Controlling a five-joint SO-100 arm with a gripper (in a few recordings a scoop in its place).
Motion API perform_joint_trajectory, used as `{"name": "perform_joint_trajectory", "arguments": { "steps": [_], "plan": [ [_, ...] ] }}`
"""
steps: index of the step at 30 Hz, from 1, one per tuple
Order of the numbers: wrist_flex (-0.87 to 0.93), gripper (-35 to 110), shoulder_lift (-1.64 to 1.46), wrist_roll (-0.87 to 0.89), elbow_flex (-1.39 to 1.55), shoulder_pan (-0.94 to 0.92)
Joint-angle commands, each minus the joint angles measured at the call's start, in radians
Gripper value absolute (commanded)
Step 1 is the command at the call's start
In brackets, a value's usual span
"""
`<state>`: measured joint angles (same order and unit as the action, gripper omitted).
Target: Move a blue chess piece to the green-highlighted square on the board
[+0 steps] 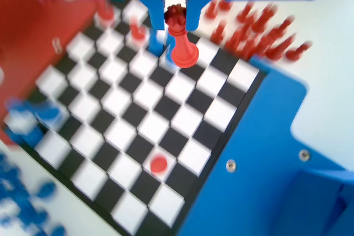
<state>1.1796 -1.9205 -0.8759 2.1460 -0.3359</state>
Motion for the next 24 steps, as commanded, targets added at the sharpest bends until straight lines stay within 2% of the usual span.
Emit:
{"name": "perform_joint_trajectory", "arguments": {
  "steps": [1,11,18,24],
  "plan": [
    [0.072,1,-0.141,-0.058,-0.08,-0.121],
    [0.115,1,-0.084,-0.161,-0.156,-0.382],
    [0.058,1,0.15,-0.158,-0.267,-0.454],
    [-0.006,1,0.229,-0.163,-0.316,-0.523]
  ]
}}
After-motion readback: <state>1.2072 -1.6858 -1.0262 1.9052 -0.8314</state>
